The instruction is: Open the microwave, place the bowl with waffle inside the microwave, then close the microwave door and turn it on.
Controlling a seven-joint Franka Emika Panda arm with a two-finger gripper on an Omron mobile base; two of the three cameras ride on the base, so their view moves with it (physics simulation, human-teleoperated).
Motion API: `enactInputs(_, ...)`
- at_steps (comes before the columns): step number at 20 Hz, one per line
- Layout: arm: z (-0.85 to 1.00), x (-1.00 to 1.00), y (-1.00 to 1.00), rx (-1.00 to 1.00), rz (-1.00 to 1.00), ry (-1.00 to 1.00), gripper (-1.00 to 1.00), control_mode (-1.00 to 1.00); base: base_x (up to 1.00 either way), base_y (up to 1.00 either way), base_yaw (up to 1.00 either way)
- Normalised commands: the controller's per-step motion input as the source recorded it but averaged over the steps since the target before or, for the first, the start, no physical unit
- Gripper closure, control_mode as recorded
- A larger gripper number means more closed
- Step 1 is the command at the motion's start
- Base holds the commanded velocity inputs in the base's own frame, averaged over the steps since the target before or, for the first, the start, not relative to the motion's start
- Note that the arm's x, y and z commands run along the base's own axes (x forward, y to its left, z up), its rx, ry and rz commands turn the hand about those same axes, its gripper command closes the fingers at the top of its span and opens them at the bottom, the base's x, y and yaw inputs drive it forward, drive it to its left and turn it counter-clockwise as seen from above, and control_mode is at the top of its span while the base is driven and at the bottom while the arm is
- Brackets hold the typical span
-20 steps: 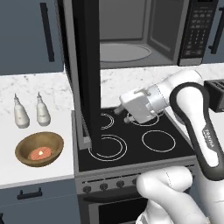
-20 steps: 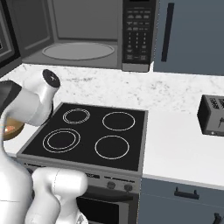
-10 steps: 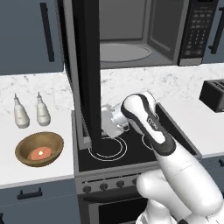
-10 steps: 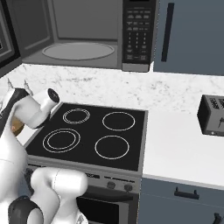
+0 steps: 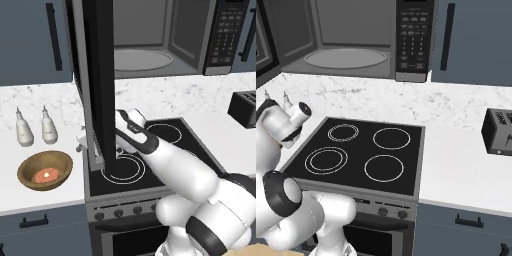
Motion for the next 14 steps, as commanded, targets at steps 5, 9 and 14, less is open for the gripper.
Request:
enactInputs(5,-0.48,0.18,0.01,-0.06,0.00,0.04,-1.00,-1.00,0.00,0.00,0.00)
enactInputs(9,-0.46,0.41,0.25,-0.08,0.00,0.03,-1.00,-1.00,0.00,0.00,0.00)
enactInputs(14,-0.27,0.47,0.35,-0.07,0.00,0.01,-1.00,-1.00,0.00,0.00,0.00)
